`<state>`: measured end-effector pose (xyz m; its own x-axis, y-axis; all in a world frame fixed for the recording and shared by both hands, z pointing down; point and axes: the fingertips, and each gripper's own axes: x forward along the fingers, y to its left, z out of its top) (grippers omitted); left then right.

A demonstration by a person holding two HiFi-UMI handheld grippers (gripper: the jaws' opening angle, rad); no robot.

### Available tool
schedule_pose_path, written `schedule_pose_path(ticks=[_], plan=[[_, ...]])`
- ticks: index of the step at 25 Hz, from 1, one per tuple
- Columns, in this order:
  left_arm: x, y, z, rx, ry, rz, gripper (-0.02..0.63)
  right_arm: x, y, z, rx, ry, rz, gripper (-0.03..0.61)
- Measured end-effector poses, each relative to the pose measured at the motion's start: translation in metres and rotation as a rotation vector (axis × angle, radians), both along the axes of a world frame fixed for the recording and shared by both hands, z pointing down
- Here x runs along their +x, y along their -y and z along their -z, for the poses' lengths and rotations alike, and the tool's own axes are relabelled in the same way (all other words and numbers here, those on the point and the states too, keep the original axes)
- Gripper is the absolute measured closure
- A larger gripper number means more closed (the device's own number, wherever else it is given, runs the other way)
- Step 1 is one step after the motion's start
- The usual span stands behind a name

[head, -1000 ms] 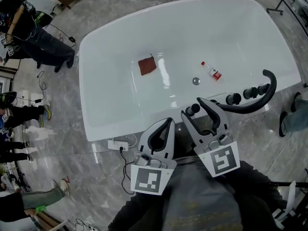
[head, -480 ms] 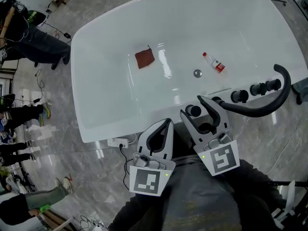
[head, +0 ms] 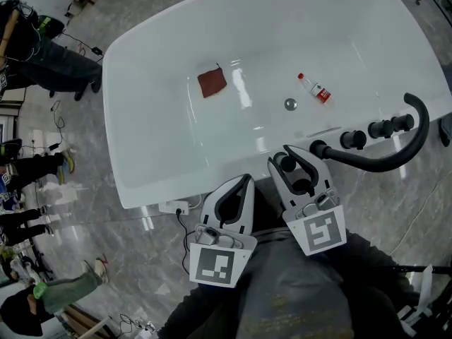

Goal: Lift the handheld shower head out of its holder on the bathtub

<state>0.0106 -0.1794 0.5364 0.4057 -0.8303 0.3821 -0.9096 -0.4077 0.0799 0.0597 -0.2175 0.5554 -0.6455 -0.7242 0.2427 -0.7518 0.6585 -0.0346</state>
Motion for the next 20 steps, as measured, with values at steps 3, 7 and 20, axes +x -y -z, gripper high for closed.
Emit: schedule_pose_path(ticks=[3,7,20], plan=[[0.0,0.001,-0.002,-0.002,0.001,-0.001,0.612,0.001,0.002,-0.003,-0.004,-0.002,0.0,0.44],[-0.003,0.004,-0.004,-0.005,0.0,0.002,0.612,0.0,0.004,-0.004,0.005,-0.006,0.005,0.442],[-0.012,0.001,0.031,0.007,-0.007,-0.004,0.612,-0.005,0.003,0.03,0.03,-0.018,-0.009,0.445]])
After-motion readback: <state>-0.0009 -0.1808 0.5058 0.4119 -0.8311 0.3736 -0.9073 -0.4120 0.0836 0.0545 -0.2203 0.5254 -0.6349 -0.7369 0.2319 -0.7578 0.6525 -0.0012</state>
